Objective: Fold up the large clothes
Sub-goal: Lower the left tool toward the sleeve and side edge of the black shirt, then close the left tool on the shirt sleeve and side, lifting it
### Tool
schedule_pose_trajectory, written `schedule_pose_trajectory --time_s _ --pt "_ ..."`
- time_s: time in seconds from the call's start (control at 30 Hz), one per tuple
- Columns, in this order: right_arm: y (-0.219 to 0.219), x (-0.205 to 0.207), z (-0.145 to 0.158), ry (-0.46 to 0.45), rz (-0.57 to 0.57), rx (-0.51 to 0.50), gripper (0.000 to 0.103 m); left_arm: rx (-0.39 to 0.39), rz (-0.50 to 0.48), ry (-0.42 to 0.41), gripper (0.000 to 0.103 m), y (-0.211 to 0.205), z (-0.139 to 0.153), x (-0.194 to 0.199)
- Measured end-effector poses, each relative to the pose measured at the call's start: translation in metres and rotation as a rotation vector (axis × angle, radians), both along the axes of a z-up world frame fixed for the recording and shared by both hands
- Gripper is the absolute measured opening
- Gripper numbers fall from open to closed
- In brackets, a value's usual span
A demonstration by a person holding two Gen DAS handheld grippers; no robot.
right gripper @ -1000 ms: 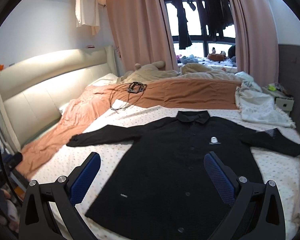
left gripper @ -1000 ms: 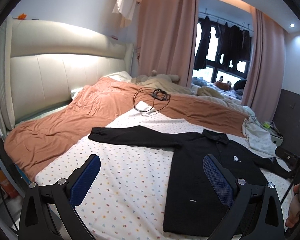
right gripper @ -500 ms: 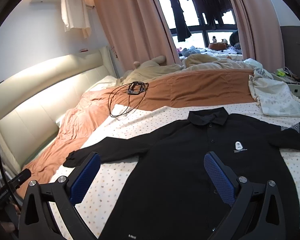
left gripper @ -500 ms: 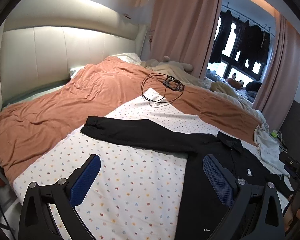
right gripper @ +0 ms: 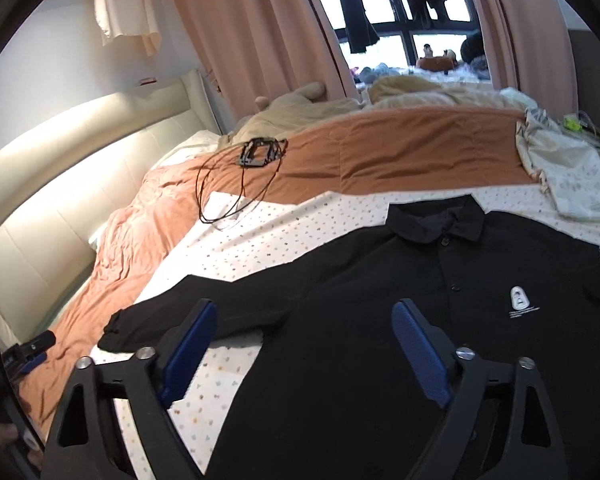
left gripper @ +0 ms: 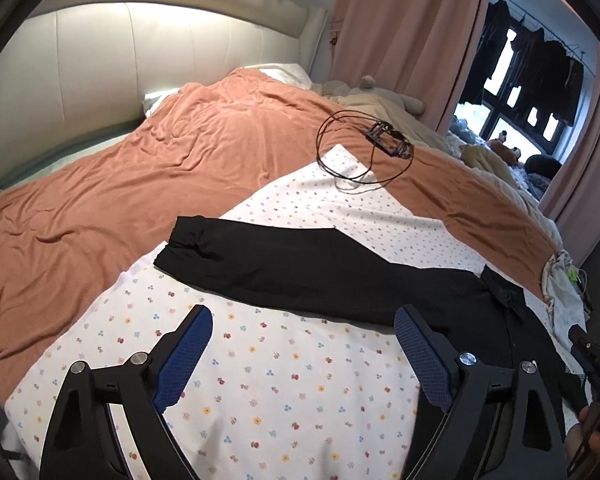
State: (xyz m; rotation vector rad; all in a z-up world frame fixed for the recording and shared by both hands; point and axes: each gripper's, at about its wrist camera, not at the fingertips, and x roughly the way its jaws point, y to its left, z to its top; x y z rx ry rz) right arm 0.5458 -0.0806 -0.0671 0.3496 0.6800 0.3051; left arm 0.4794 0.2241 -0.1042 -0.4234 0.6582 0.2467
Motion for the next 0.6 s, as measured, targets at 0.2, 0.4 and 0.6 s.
schedule_pose_trajectory --time_s 0.2,0.4,0.6 --pt "0.020 0.045 -0.021 0.041 0.007 0.006 0.083 -0.085 0.051 0.078 0.081 0.033 -0.035 0.040" --pt "0.036 0.083 -0.060 0.134 0.019 0.021 0.065 -0.160 0.098 0.162 0.076 0.059 -0.072 0.077" --pt "0.055 0.111 -0.102 0.226 0.045 0.040 0.048 -0.182 0.151 0.289 0.076 0.082 -0.109 0.110"
